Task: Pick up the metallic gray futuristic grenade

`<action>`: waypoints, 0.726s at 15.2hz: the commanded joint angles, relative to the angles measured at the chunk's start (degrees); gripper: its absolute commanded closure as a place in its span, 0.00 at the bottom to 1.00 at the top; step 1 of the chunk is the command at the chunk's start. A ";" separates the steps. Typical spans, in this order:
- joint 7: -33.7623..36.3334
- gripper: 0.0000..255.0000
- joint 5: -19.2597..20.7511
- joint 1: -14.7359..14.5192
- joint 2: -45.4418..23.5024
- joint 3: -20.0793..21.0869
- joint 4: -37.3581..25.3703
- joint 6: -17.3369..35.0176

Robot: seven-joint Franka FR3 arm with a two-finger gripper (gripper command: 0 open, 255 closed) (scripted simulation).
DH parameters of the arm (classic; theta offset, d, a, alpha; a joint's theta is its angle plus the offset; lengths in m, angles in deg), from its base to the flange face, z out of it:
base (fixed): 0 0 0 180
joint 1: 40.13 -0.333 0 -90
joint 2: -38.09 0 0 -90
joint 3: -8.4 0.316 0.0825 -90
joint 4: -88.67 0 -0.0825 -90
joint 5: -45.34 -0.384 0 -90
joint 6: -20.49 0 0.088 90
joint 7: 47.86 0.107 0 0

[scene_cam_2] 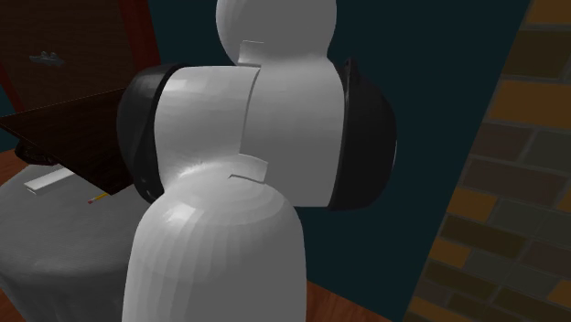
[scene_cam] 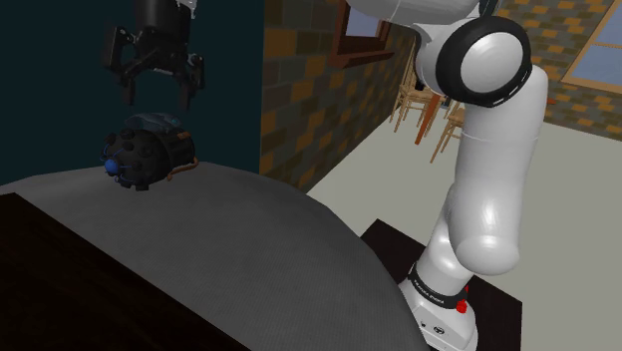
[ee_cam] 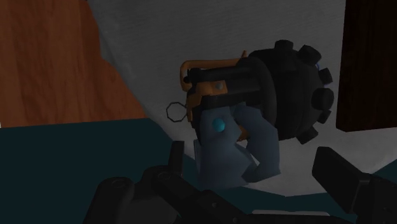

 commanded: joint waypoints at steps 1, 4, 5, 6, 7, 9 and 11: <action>-0.43 0.00 -0.13 0.07 0.50 -0.03 1.94 1.42; -0.44 1.00 -0.14 0.08 0.56 -0.03 2.08 1.50; -0.43 1.00 -0.14 0.07 0.54 -0.02 2.04 1.48; -0.42 1.00 -0.14 0.06 0.55 -0.02 2.05 1.49; -0.43 1.00 -0.14 0.07 0.54 -0.03 2.02 1.46; -0.41 1.00 -0.13 0.06 0.50 -0.02 1.97 1.45; -0.40 1.00 -0.13 0.05 0.52 -0.02 1.99 1.47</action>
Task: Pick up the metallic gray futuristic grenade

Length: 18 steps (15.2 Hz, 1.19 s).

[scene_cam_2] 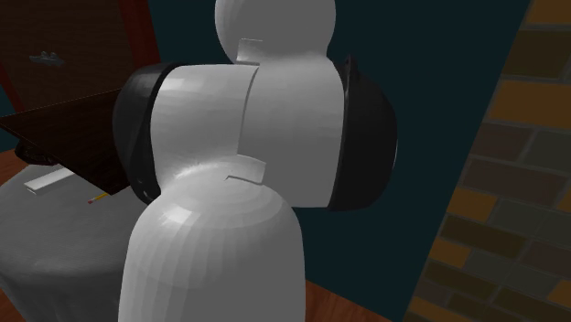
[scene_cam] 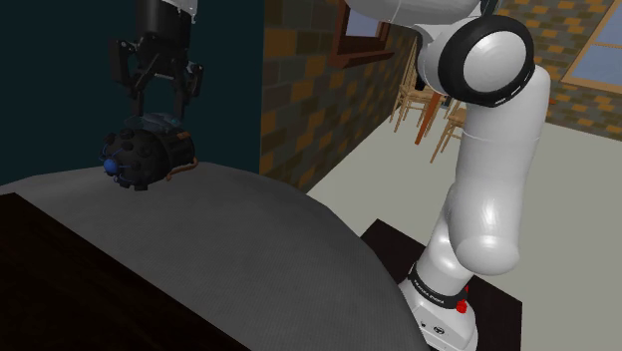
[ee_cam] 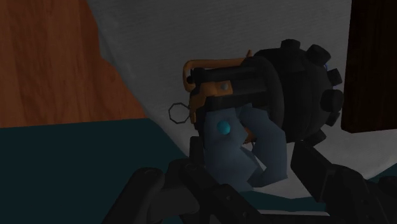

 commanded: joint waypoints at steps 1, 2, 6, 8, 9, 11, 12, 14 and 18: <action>0.00 1.00 -0.01 -0.01 -0.04 0.01 0.04 -0.02; -0.03 1.00 -0.01 0.01 -0.05 0.00 0.00 -0.06; 1.18 1.00 0.37 -0.28 -1.58 0.11 -5.28 -3.65; 1.84 1.00 0.60 -0.47 -2.56 0.17 -8.26 -5.57; 2.19 1.00 0.72 -0.59 -3.11 0.21 -9.86 -6.58; 2.92 1.00 1.00 -0.87 -4.36 0.29 -13.31 -8.68; 3.31 1.00 1.16 -1.04 -5.08 0.34 -15.20 -9.80; 4.16 1.00 1.52 -1.46 -6.77 0.44 -19.42 -12.22; 5.76 1.00 2.31 -2.50 -10.56 0.62 -28.08 -16.89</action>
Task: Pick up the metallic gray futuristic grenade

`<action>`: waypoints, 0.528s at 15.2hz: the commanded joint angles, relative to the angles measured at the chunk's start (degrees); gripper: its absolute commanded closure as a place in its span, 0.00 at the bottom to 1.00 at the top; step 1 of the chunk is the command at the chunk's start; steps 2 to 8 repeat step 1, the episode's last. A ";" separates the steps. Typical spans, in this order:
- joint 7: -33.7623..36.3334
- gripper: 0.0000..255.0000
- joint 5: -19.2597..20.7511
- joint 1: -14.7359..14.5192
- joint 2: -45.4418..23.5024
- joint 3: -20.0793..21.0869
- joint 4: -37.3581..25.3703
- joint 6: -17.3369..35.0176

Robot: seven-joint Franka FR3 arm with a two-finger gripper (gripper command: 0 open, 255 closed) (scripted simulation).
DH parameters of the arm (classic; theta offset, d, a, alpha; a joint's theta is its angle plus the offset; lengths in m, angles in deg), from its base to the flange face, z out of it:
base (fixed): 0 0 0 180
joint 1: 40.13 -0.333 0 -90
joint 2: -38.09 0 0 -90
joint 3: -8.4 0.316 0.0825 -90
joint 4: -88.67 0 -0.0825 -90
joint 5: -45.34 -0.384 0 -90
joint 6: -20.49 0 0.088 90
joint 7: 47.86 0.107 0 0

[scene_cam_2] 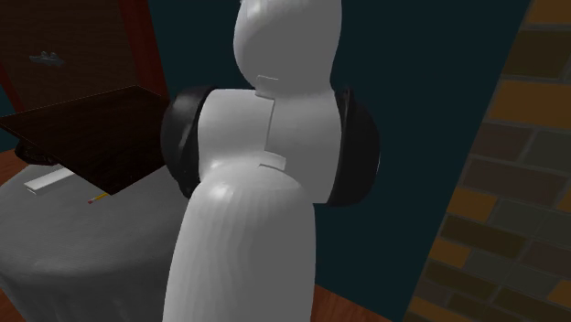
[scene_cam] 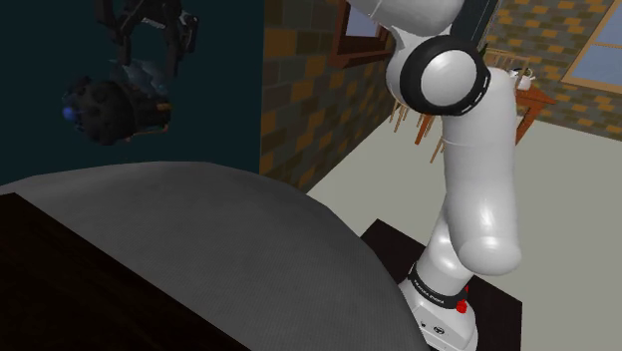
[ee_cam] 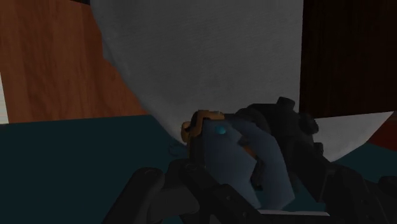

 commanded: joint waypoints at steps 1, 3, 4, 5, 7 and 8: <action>0.31 1.00 0.14 -0.20 -0.69 0.04 -1.73 -0.94; 0.31 1.00 0.14 -0.20 -0.69 0.04 -1.73 -0.94; 0.31 1.00 0.14 -0.20 -0.69 0.04 -1.73 -0.94; 0.31 1.00 0.14 -0.20 -0.69 0.04 -1.73 -0.94; 0.31 1.00 0.14 -0.20 -0.69 0.04 -1.73 -0.94; 0.31 1.00 0.14 -0.20 -0.69 0.04 -1.73 -0.94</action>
